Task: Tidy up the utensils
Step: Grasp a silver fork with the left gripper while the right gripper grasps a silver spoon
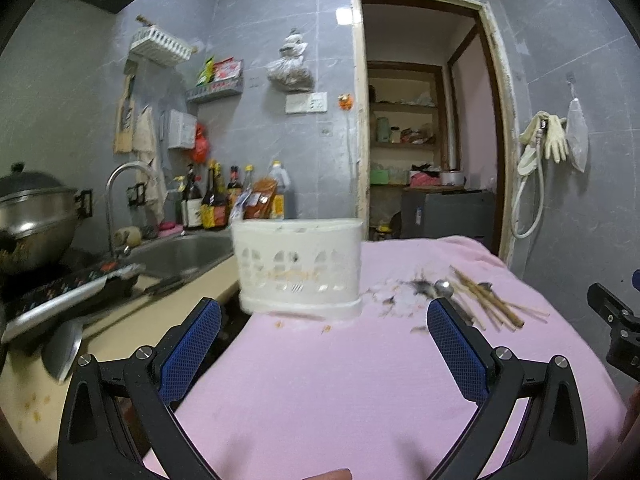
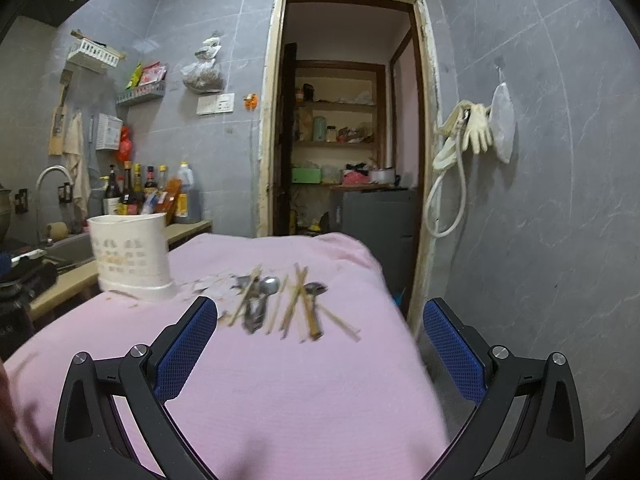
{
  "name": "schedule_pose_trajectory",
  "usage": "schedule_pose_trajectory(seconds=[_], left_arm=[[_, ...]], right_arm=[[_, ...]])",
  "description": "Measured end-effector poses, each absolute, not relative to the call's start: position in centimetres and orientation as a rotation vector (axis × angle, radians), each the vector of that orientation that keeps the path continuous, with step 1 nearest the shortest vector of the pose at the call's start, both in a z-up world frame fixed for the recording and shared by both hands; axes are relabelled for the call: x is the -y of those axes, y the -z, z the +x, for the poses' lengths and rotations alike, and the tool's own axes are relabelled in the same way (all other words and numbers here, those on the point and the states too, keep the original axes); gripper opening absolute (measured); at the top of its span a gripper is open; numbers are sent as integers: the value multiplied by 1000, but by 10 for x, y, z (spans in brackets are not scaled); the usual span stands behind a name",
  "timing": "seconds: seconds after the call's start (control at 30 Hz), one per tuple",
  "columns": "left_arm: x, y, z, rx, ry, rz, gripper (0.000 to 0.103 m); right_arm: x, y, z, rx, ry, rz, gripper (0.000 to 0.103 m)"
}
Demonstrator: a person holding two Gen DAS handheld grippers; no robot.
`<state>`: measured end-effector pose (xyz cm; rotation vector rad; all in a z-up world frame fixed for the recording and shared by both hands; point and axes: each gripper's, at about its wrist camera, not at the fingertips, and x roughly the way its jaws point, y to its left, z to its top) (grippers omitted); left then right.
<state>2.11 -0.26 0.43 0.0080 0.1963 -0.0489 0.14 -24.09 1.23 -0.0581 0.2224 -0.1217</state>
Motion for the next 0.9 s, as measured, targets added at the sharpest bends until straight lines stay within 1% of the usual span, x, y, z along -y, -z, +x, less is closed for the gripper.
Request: schedule_pose_trajectory(seconds=[0.13,0.3,0.43,0.6,0.8,0.9], left_arm=[[11,-23,43,-221,153,6,101],[22,-39,84,-316,262,-21,101],[34,-42,118,-413,325,-45,101],[53,-38,157,-500,375,-20,100],[79,-21,203,-596,415,45,92],[94,-11,227,-663,452,67,83]], right_arm=[[254,-28,15,-211,115,-104,103],[268,-47,42,-218,60,-176,103],[283,-54,68,-268,25,-182,103],[298,-53,111,-382,-38,-190,103],[309,-40,167,-511,-131,-215,103],[313,-31,193,-564,-183,-214,102]])
